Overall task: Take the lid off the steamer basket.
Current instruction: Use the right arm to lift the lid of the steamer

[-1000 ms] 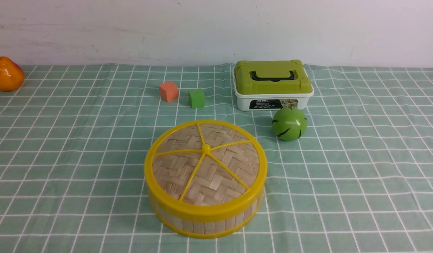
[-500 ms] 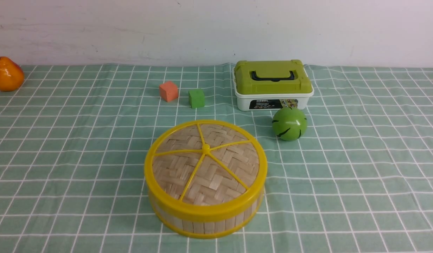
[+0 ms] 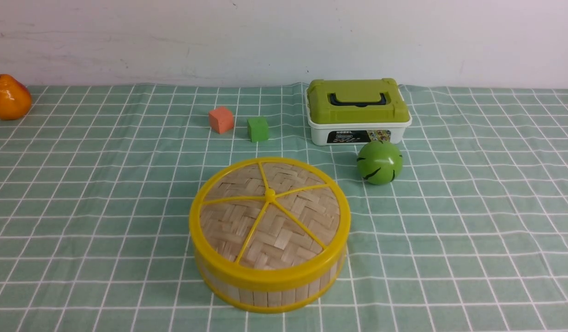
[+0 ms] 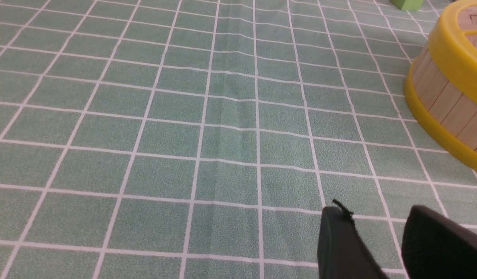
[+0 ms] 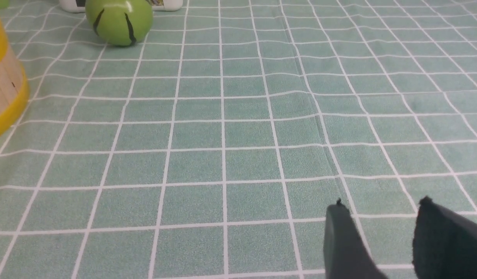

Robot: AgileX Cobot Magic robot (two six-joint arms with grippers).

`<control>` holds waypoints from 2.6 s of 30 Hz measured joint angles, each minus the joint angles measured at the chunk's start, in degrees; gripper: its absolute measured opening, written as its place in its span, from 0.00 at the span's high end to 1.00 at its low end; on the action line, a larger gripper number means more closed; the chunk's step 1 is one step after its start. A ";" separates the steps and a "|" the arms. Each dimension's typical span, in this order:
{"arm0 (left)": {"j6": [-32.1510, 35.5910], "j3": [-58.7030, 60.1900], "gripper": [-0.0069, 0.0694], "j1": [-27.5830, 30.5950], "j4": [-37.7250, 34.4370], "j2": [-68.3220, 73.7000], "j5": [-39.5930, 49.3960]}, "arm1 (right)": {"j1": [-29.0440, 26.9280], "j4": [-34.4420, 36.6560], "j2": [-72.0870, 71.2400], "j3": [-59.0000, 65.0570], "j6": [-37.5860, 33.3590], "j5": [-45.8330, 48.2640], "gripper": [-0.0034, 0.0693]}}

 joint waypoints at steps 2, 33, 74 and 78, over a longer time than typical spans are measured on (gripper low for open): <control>0.00 0.00 0.60 0.00 0.00 0.00 0.00 | 0.00 0.00 0.00 0.00 0.00 0.00 0.62; 0.00 0.00 0.60 0.00 0.00 0.00 0.00 | 0.00 37.89 0.00 0.41 27.97 0.46 0.62; 0.00 0.00 0.60 0.00 0.00 0.00 0.00 | 17.65 20.77 80.09 -87.30 -29.13 49.67 0.96; 0.00 0.00 0.60 0.00 0.00 0.00 0.00 | 26.15 14.80 91.35 -96.28 -23.90 49.67 0.95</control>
